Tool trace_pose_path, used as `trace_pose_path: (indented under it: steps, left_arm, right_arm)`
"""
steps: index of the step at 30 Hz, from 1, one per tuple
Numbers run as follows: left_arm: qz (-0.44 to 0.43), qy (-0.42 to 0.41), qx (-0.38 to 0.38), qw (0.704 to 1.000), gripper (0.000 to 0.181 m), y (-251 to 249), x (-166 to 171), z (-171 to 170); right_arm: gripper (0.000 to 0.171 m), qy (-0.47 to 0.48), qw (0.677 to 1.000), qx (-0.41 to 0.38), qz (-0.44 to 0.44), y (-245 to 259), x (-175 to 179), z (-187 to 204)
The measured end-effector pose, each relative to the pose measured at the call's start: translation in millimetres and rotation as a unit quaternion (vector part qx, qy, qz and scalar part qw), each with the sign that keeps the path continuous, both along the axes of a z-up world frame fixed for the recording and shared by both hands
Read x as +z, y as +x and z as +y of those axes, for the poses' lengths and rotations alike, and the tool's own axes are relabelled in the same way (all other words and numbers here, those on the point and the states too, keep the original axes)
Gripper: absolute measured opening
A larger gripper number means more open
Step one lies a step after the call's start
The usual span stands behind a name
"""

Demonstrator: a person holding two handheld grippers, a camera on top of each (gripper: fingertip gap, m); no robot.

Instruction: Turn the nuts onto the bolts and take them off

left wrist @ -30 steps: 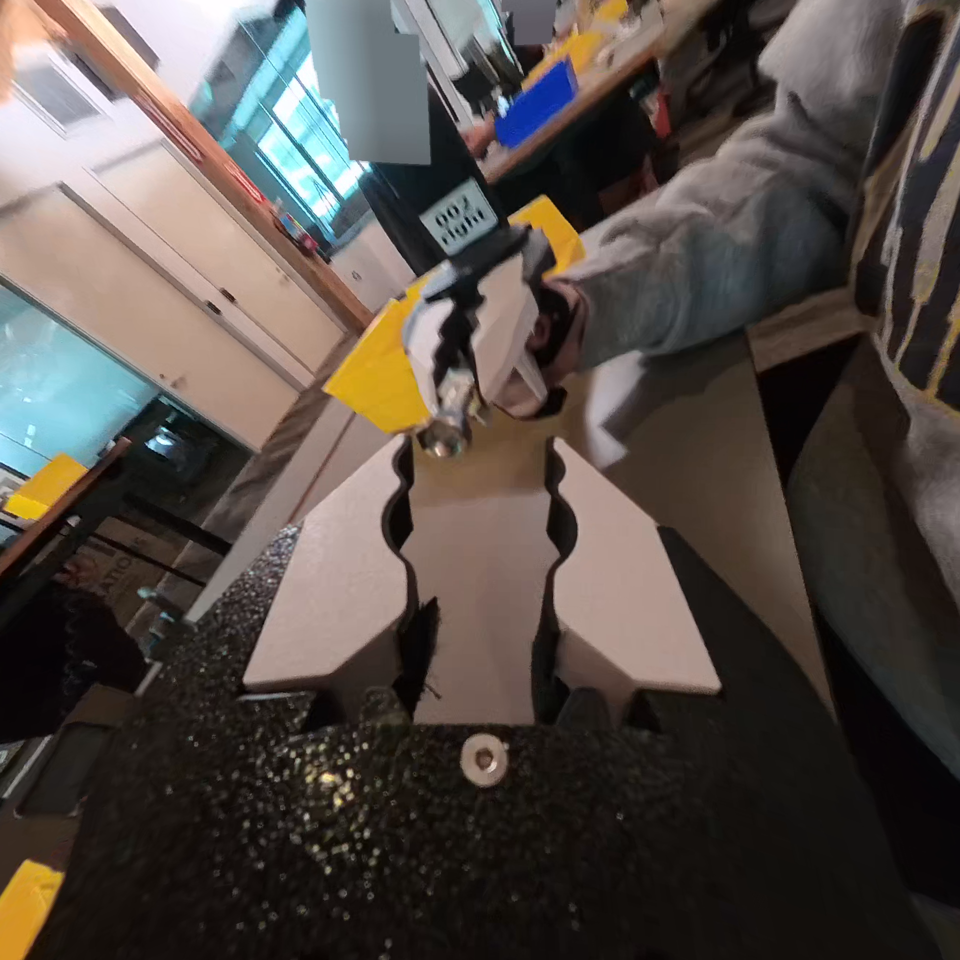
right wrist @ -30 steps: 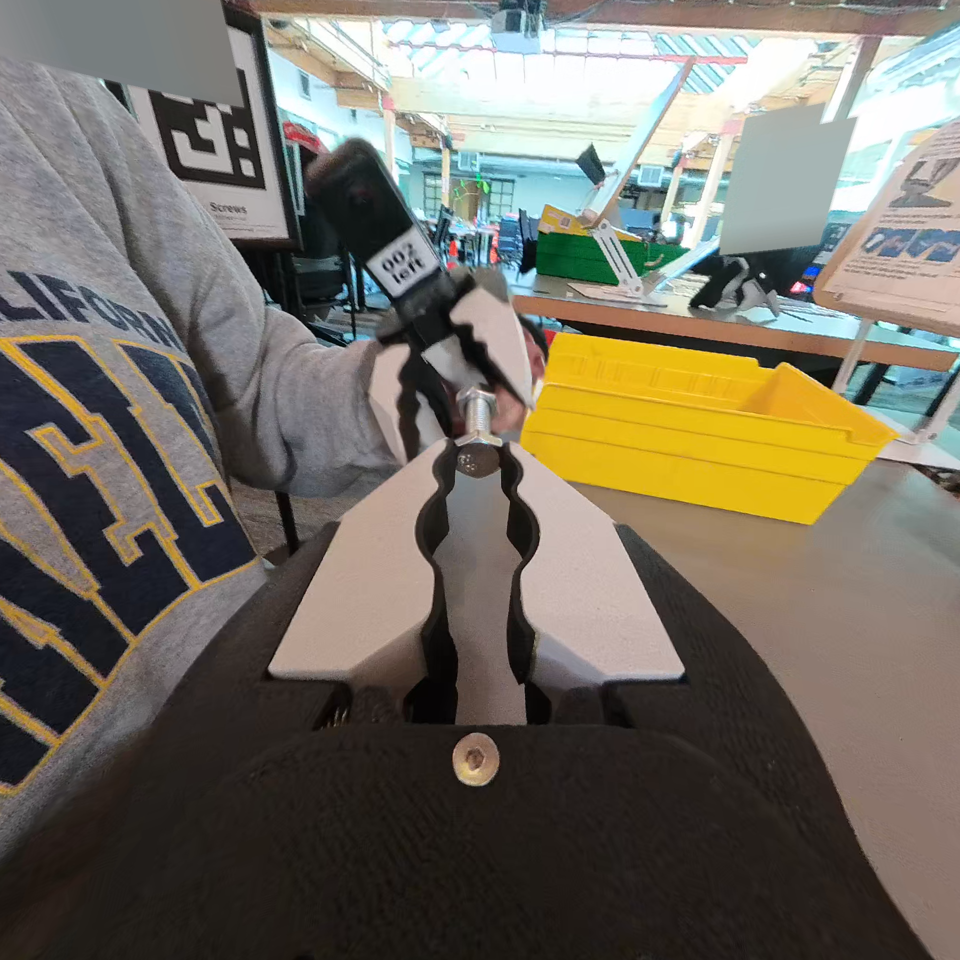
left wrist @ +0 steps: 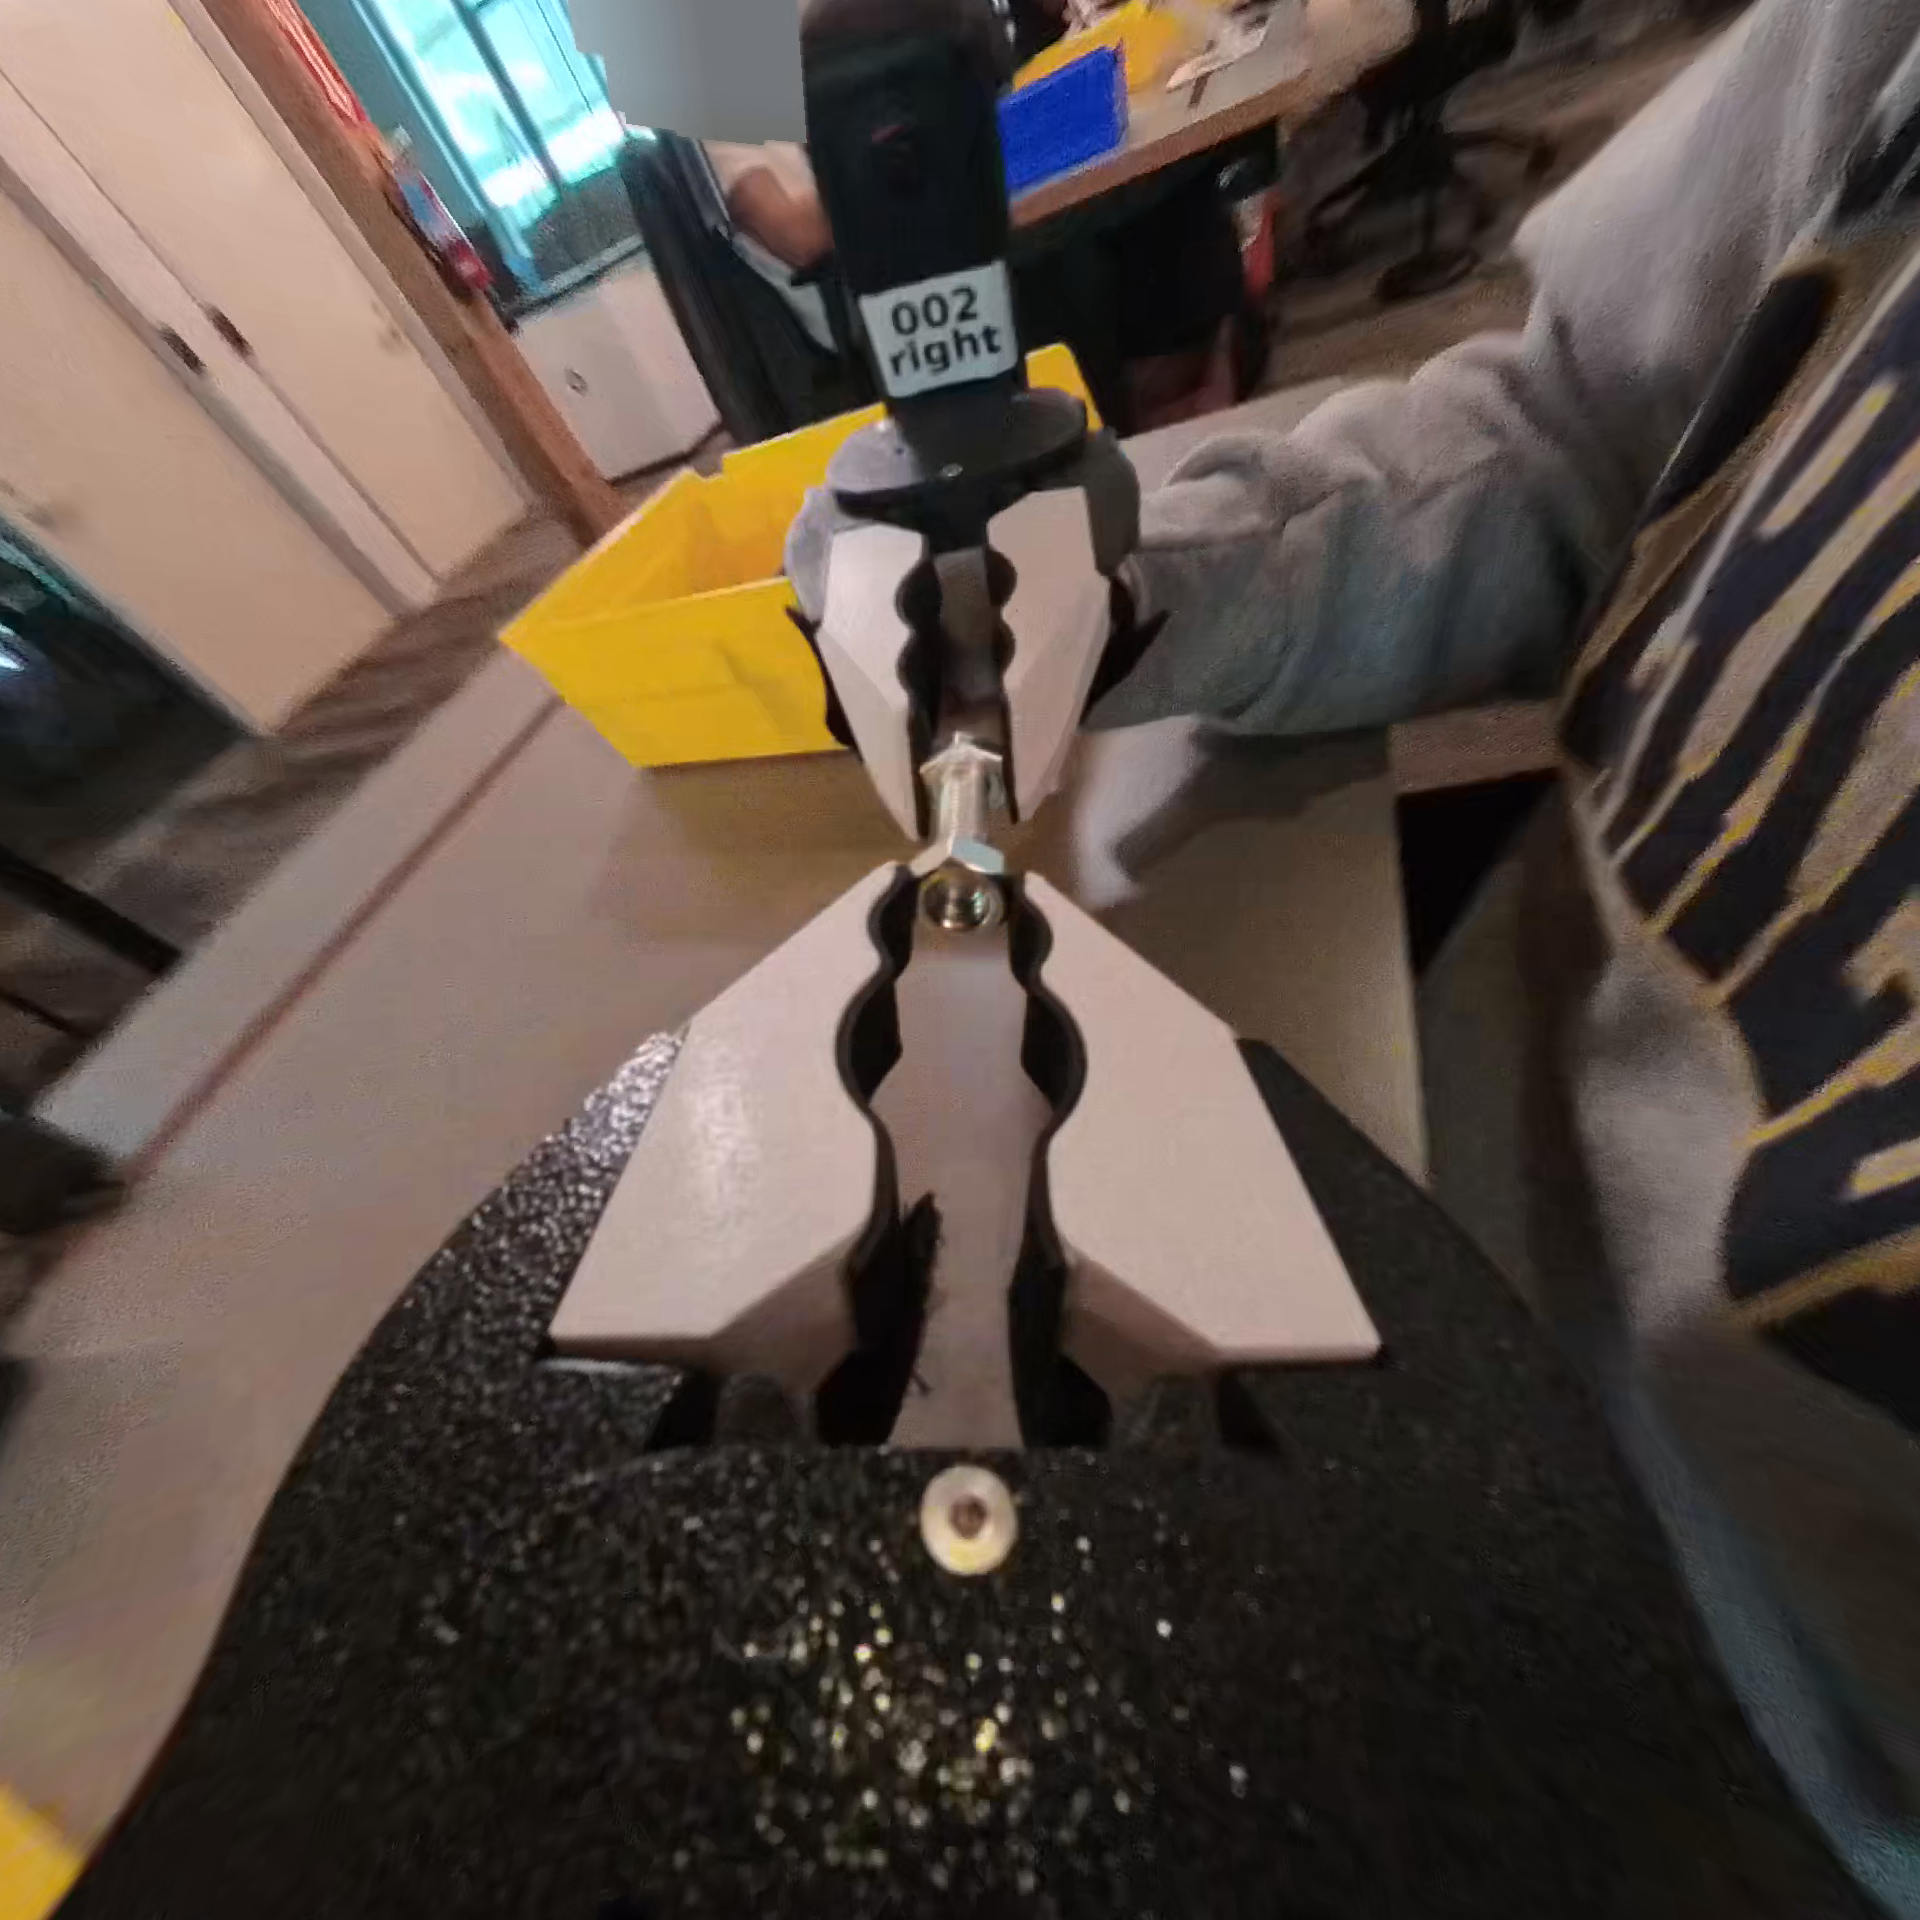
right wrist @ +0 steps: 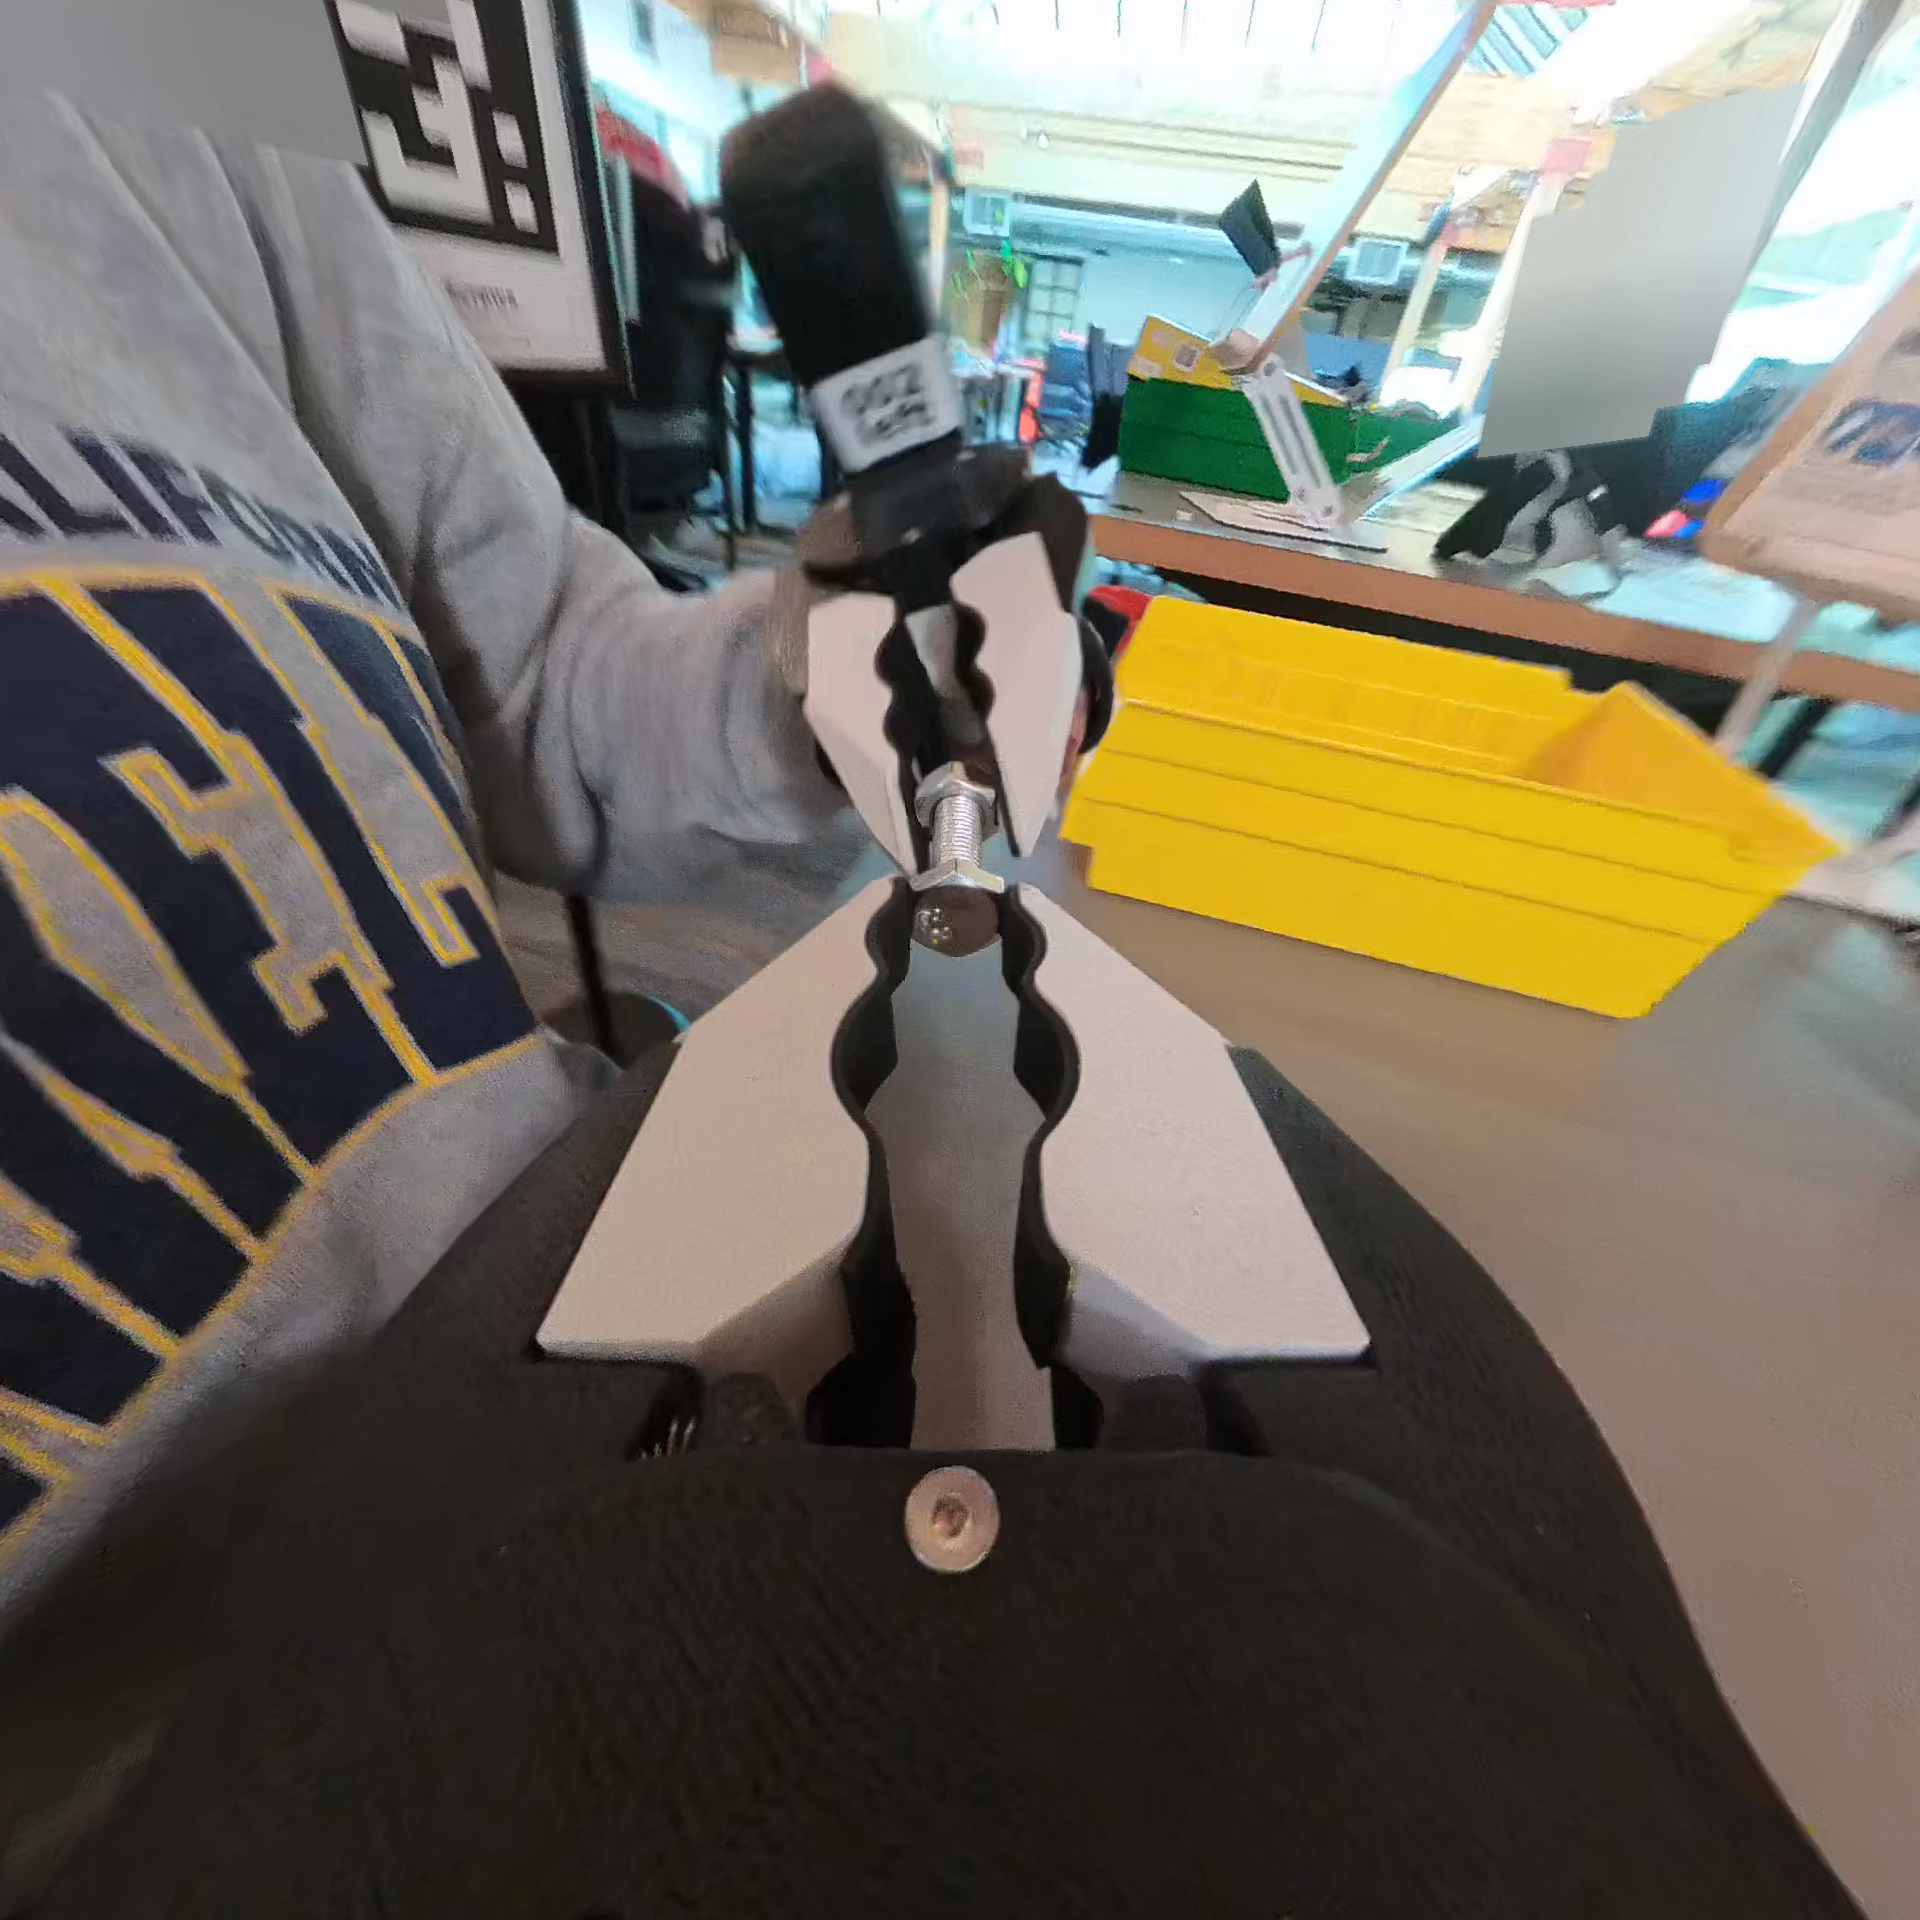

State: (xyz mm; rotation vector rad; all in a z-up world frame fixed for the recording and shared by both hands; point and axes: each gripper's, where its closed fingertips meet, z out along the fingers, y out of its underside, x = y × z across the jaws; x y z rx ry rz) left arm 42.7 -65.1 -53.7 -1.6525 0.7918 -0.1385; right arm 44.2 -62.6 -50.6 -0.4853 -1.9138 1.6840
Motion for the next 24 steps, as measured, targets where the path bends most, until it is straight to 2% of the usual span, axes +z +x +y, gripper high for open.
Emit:
trace_pose_path:
  steps: [1, 3, 5, 7, 8, 9, 10, 12, 15, 17, 20, 22, 24]
  left_arm:
    - [-0.056, -0.039, -0.013, 0.998, 0.016, 0.7, 0.3, -1.8]
    - [-0.176, -0.115, -0.037, 0.977, 0.016, 1.1, 2.7, -4.9]
    - [-0.289, -0.179, -0.062, 0.939, 0.016, 1.5, 8.7, -8.0]
    - [-0.396, -0.243, -0.07, 0.883, 0.016, -3.0, 12.4, -9.2]
    - [-0.464, -0.26, -0.086, 0.843, 0.015, -8.2, 21.2, -11.3]
    - [-0.52, -0.258, -0.104, 0.807, 0.015, -16.0, 31.4, -12.9]
    - [-0.535, -0.247, -0.1, 0.802, 0.015, -23.8, 32.1, -12.6]
    - [-0.467, -0.233, -0.042, 0.852, 0.015, -32.0, 12.1, -8.2]
    - [-0.371, -0.14, 0.008, 0.918, 0.016, -35.8, 16.3, -0.3]
    - [-0.306, -0.045, 0.047, 0.95, 0.016, -39.8, 28.7, 8.6]
    - [-0.244, 0.068, 0.1, 0.962, 0.016, -42.0, 43.5, 26.7]
    - [-0.207, 0.117, 0.125, 0.963, 0.016, -42.4, 45.0, 42.4]
    - [-0.168, 0.154, 0.152, 0.962, 0.016, -46.5, 41.8, 61.7]
  right_arm:
    - [0.016, 0.037, 0.999, -0.015, 0.031, -0.4, 0.2, -0.9]
    - [0.016, 0.144, 0.98, -0.059, 0.121, -1.7, 3.6, -2.8]
    - [0.016, 0.276, 0.93, -0.106, 0.217, -2.8, 8.5, -4.7]
    - [0.016, 0.403, 0.856, -0.153, 0.287, -5.3, 13.4, 0.4]
    - [0.016, 0.456, 0.811, -0.182, 0.319, -6.5, 18.8, 9.0]
    - [0.015, 0.484, 0.785, -0.197, 0.334, -5.8, 23.4, 16.0]
    - [0.015, 0.476, 0.79, -0.203, 0.328, -4.2, 27.2, 20.3]
    - [0.016, 0.406, 0.84, -0.21, 0.293, -2.3, 34.6, 27.0]
    - [0.016, 0.298, 0.895, -0.246, 0.224, -1.5, 47.9, 45.5]
    - [0.016, 0.278, 0.899, -0.283, 0.184, 5.4, 59.5, 63.5]
    - [0.016, 0.264, 0.904, -0.322, 0.096, 35.2, 71.9, 103.7]
    - [0.016, 0.243, 0.887, -0.388, 0.067, 63.1, 85.5, 147.6]
    - [0.016, 0.234, 0.852, -0.468, 0.029, 94.0, 88.8, 197.9]
